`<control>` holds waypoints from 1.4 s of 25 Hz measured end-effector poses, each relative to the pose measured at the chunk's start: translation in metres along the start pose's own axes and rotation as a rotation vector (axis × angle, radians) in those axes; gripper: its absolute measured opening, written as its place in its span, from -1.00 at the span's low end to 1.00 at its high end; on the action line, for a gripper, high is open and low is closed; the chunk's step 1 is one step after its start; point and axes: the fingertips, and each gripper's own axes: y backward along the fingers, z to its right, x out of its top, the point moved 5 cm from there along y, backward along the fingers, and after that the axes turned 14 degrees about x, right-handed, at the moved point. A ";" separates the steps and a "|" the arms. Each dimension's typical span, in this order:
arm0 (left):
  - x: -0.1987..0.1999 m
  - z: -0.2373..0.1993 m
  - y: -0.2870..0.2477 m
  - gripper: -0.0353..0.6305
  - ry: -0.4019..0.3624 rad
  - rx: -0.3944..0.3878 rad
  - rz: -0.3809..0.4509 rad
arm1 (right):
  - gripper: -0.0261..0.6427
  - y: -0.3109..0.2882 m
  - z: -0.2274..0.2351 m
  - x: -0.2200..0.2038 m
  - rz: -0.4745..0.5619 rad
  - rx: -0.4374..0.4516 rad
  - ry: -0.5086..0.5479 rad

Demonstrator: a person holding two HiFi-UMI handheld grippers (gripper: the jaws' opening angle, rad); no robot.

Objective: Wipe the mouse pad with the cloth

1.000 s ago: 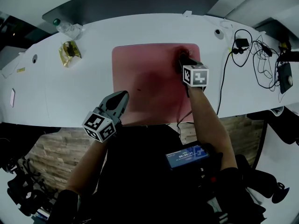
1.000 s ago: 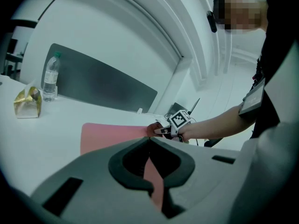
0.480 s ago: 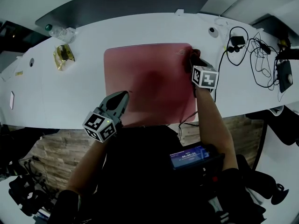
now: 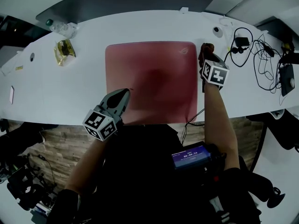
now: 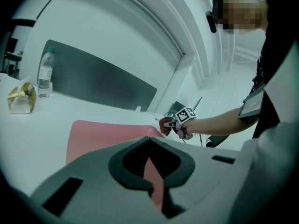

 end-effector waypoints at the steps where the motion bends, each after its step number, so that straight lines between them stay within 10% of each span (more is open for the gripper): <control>1: 0.000 -0.001 0.001 -0.87 0.002 0.005 0.001 | -0.57 -0.003 0.001 0.001 -0.008 -0.001 0.008; 35: -0.011 -0.106 0.089 -0.87 0.104 0.108 0.045 | -0.57 -0.099 -0.178 0.023 -0.079 0.214 0.030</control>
